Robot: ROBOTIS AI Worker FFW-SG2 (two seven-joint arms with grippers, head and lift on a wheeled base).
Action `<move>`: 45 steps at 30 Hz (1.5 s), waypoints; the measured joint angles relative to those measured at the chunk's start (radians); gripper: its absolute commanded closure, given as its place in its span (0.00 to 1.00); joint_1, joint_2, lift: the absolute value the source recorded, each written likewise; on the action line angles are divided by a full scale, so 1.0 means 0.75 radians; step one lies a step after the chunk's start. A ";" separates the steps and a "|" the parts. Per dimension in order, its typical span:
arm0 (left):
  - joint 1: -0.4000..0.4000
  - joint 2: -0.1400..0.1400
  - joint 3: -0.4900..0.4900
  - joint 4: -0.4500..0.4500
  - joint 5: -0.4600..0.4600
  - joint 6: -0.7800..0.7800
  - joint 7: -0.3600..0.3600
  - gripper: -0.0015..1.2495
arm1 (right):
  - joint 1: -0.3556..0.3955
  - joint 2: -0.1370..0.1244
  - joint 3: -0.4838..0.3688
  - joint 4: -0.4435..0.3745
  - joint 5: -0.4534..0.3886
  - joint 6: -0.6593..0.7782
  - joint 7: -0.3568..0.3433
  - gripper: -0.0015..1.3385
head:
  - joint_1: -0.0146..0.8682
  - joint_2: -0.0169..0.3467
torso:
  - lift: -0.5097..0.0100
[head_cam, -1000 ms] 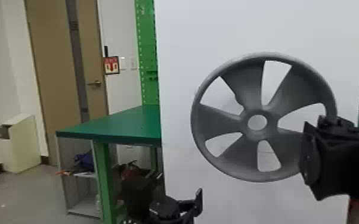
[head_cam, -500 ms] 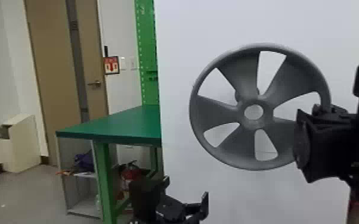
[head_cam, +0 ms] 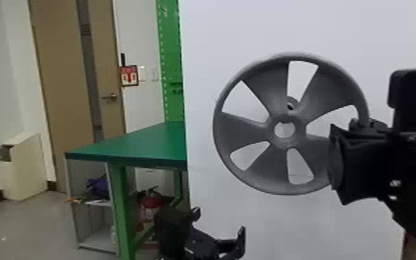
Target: Hold the wheel and insert it
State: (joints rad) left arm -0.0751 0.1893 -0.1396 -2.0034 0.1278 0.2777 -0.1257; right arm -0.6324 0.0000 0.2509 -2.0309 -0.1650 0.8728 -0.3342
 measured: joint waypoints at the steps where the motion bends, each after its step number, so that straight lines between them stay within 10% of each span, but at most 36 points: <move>1: -0.001 0.002 -0.003 0.001 0.001 0.000 0.000 0.07 | -0.005 0.000 0.003 0.006 0.000 0.000 -0.004 0.81 | 0.22 0.98 | 0.04; 45: -0.005 0.028 -0.054 0.024 0.018 0.010 0.022 0.07 | -0.103 0.000 -0.006 0.084 -0.036 -0.048 -0.033 0.81 | 0.22 0.98 | 0.04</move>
State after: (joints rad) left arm -0.0790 0.2100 -0.1802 -1.9855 0.1411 0.2854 -0.1089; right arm -0.7098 0.0000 0.2467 -1.9682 -0.1918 0.8365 -0.3589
